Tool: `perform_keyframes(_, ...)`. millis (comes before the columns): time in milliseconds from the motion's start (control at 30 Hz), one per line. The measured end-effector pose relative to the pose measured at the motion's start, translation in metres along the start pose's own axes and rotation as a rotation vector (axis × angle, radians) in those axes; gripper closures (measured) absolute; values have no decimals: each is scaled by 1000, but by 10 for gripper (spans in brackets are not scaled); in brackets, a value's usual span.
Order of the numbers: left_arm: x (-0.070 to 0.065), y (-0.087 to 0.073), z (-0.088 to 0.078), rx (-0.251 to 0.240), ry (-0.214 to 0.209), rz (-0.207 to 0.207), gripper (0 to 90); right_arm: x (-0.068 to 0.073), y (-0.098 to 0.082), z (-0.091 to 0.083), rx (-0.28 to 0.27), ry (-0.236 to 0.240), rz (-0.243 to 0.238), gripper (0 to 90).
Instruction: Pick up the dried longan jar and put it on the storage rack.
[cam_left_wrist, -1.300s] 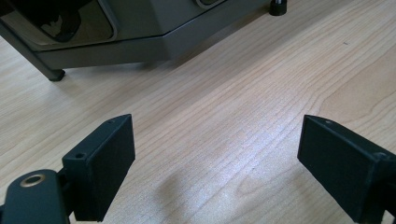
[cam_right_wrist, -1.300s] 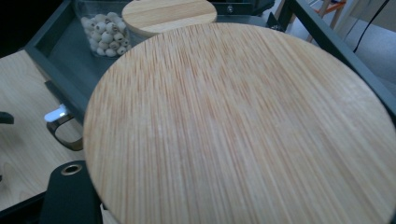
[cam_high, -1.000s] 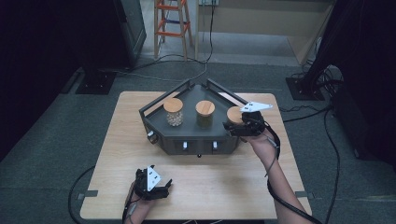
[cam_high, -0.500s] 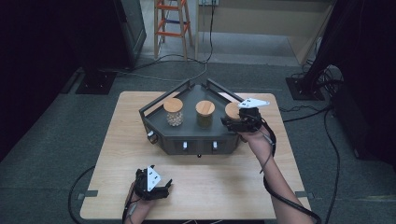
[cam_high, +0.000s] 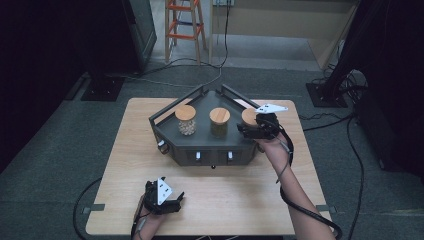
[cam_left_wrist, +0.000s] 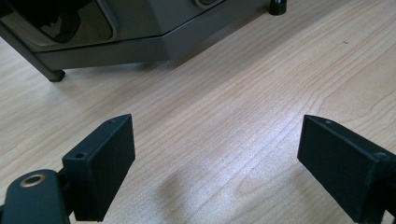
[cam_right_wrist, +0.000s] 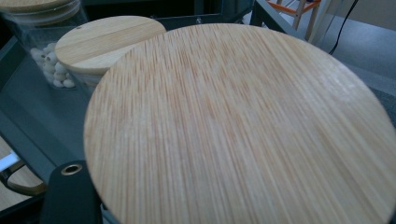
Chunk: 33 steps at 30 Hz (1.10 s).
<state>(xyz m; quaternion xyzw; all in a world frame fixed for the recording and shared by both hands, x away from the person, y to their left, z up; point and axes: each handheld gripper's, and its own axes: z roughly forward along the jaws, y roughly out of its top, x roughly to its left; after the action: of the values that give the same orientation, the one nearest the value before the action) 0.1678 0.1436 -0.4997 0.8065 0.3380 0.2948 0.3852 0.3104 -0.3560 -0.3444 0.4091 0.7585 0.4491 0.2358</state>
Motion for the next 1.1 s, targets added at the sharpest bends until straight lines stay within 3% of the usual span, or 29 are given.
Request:
perform_keyframes(267, 1, -1, 0, -3, -1, -10, 111, -4, 3, 11, 7, 4, 22, 255)
perform_keyframes(467, 4, -1, -1, -4, -6, -23, 111, -6, 2, 21, 24, -19, 44, 255)
perform_keyframes(767, 3, 0, -1, -1, -6, -17, 111, -11, 1, 33, 40, -28, 71, 255)
perform_keyframes(1100, 2, 0, -1, -1, -4, -12, 110, -4, -1, 36, 31, -47, 55, 254)
